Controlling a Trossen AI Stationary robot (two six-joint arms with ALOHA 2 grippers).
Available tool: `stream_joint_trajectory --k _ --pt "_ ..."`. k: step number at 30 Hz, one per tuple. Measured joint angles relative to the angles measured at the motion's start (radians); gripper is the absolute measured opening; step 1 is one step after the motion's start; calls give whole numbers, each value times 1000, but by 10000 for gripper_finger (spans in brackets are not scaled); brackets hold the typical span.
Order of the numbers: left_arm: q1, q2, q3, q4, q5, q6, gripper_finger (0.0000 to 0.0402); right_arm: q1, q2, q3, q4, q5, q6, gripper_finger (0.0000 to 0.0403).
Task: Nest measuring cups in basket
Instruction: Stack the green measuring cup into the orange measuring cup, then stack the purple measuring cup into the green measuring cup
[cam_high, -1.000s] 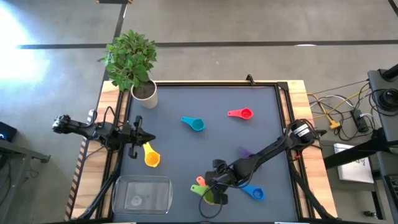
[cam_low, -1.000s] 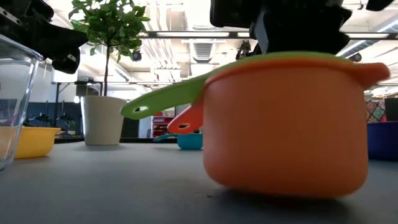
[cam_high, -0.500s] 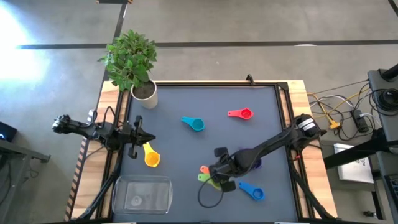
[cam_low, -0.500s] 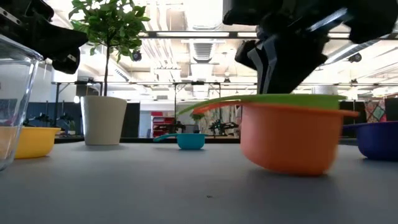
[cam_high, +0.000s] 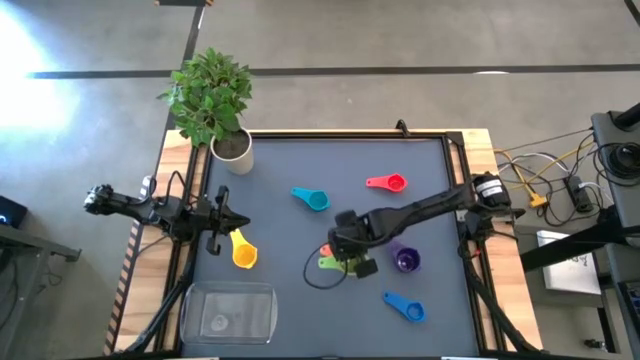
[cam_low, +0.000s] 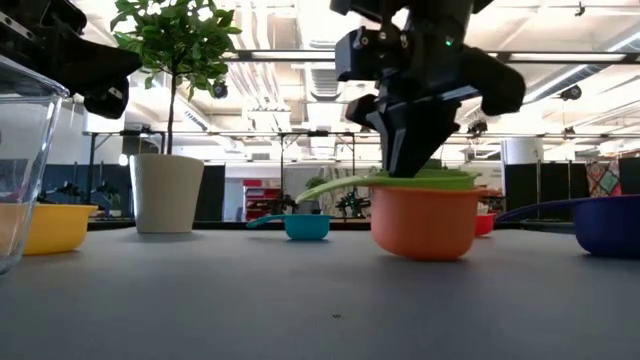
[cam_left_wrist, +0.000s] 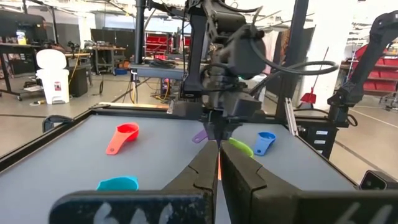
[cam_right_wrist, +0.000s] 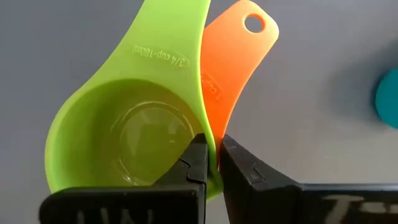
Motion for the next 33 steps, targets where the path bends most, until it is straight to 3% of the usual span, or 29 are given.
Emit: stream_joint_trajectory --k 4,12,19,28,33 --pt "0 0 0 0 0 0 0 -15 0 0 6 -6 31 33" --pt "0 0 0 0 0 0 0 -13 -2 -1 -6 -9 64 139" --pt "0 0 0 0 0 0 0 -13 -105 -13 -147 1 326 200" --pt "0 0 0 0 0 0 0 25 -333 -210 -192 46 636 234" --pt "0 0 0 0 0 0 0 29 -420 -346 -124 82 743 273"
